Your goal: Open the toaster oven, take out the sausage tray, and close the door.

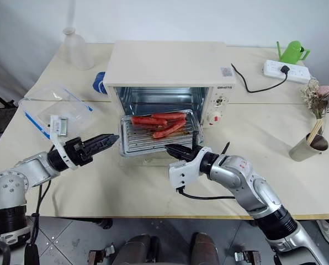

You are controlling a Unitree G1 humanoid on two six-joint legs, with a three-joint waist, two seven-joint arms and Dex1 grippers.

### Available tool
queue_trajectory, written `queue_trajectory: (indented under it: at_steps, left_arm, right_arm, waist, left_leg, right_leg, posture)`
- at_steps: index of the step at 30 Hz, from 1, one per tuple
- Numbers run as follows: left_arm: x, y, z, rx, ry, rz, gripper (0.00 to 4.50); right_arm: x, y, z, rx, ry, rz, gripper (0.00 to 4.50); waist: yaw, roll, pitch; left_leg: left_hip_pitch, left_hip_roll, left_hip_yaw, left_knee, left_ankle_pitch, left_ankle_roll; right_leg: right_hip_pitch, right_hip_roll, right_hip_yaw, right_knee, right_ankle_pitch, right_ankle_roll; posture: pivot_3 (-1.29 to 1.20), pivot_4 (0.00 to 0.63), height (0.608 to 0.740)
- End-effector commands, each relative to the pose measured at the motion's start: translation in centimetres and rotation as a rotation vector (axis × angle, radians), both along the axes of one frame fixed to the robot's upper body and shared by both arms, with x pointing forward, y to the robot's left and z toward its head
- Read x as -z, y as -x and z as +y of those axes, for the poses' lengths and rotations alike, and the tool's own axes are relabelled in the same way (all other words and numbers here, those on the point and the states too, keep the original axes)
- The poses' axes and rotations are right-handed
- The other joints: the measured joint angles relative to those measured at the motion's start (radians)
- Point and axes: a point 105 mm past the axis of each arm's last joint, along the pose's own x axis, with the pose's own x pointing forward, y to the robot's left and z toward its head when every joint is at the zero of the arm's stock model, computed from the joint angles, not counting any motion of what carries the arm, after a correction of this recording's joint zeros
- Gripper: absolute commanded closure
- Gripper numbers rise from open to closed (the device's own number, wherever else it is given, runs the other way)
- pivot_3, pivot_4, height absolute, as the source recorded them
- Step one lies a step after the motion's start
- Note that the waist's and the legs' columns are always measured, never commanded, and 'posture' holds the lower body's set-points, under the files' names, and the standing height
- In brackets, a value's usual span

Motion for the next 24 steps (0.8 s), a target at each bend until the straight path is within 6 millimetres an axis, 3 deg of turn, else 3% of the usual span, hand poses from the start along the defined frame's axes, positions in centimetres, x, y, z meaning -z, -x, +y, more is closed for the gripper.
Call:
queue_trajectory:
  at_steps: [1,5,6,9,20,24]
  left_arm:
    - [-1.4,0.1,-0.7,0.016,0.047,-0.014,0.0]
    - [-1.0,0.1,-1.3,0.037,0.055,0.03,0.0]
    - [-0.9,0.1,-1.3,0.034,0.065,0.035,0.19]
    - [-0.4,-0.2,-1.2,0.025,0.102,0.066,0.89]
    - [1.5,0.0,-1.1,0.038,0.171,0.193,4.31]
    - [1.7,0.1,-1.0,0.034,0.195,0.216,4.48]
  right_arm:
    - [-2.0,0.4,0.0,-0.036,-0.026,-0.074,4.4]
    - [-2.0,0.4,0.2,-0.052,-0.026,-0.077,4.4]
    - [-2.1,0.4,0.3,-0.059,-0.027,-0.085,4.4]
    - [-2.1,0.7,0.5,-0.089,-0.024,-0.087,4.4]
    - [-1.7,0.8,0.4,-0.126,0.008,-0.069,4.4]
    - [-1.4,1.0,0.4,-0.142,0.02,-0.053,4.4]
  waist:
    - [0.0,0.0,0.0]
    - [0.0,0.0,0.0]
    - [0.0,0.0,0.0]
    - [0.0,0.0,0.0]
    - [0.0,0.0,0.0]
    - [0.0,0.0,0.0]
  left_leg:
    - [0.0,0.0,0.0,0.0,0.0,0.0]
    - [0.0,0.0,0.0,0.0,0.0,0.0]
    - [0.0,0.0,0.0,0.0,0.0,0.0]
    - [0.0,0.0,0.0,0.0,0.0,0.0]
    - [0.0,0.0,0.0,0.0,0.0,0.0]
    - [0.0,0.0,0.0,0.0,0.0,0.0]
  right_leg:
    - [0.0,0.0,0.0,0.0,0.0,0.0]
    - [0.0,0.0,0.0,0.0,0.0,0.0]
    - [0.0,0.0,0.0,0.0,0.0,0.0]
    - [0.0,0.0,0.0,0.0,0.0,0.0]
    - [0.0,0.0,0.0,0.0,0.0,0.0]
    - [0.0,0.0,0.0,0.0,0.0,0.0]
  posture:
    - [0.0,0.15,0.74]
    - [0.0,0.15,0.74]
    - [0.0,0.15,0.74]
    - [0.0,0.15,0.74]
    - [0.0,0.15,0.74]
    - [0.0,0.15,0.74]
